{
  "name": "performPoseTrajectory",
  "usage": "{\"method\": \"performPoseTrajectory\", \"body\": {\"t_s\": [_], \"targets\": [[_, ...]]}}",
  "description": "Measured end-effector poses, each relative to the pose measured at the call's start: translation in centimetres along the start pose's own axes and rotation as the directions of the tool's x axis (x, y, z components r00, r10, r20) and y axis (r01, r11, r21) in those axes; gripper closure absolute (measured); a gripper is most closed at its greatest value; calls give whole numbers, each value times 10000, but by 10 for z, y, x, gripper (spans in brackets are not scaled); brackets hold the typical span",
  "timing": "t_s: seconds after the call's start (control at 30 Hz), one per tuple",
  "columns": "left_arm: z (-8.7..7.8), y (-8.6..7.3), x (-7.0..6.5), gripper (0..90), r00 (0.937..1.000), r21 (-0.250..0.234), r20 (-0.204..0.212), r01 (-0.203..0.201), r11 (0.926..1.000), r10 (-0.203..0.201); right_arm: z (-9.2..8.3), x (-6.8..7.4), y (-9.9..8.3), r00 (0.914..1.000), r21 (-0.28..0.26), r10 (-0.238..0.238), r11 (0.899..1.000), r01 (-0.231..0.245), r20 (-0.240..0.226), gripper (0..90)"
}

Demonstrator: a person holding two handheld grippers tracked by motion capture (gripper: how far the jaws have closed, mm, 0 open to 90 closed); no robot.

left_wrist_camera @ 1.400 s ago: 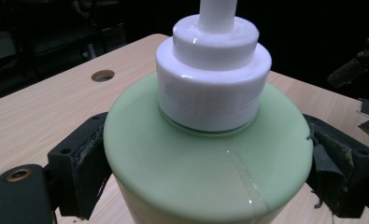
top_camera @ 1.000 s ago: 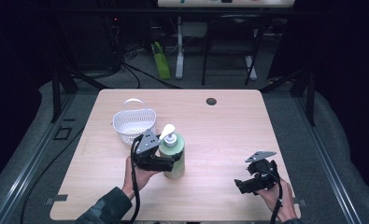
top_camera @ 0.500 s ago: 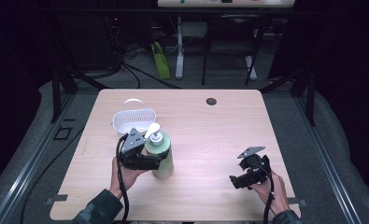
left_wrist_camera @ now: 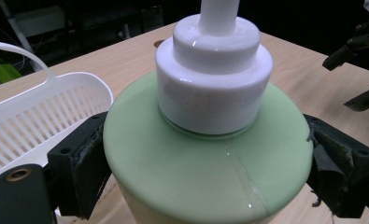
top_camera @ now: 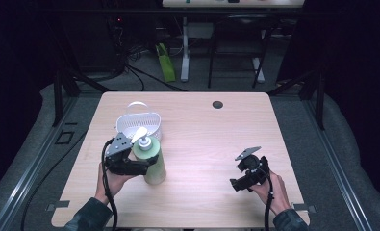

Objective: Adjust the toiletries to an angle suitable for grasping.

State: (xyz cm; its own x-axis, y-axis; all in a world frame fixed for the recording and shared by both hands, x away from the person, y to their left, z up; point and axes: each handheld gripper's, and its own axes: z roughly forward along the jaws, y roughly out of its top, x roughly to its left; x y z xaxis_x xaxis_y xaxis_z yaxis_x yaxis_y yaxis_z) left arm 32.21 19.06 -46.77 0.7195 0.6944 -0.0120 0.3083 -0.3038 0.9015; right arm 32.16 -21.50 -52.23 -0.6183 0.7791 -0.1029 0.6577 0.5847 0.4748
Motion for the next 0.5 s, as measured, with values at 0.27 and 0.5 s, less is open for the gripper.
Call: {"method": "performPoseTrajectory", "body": {"t_s": [0.27,0.5], "targets": [[-9,-3,13,120,9993,138,326,-159,9998,154,4,3,4,9998,125,-129,9998,130,-117,67],[-15,-5,22,120,9992,191,361,-167,9997,160,4,1,4,9999,122,-77,9999,79,-137,66]]}}
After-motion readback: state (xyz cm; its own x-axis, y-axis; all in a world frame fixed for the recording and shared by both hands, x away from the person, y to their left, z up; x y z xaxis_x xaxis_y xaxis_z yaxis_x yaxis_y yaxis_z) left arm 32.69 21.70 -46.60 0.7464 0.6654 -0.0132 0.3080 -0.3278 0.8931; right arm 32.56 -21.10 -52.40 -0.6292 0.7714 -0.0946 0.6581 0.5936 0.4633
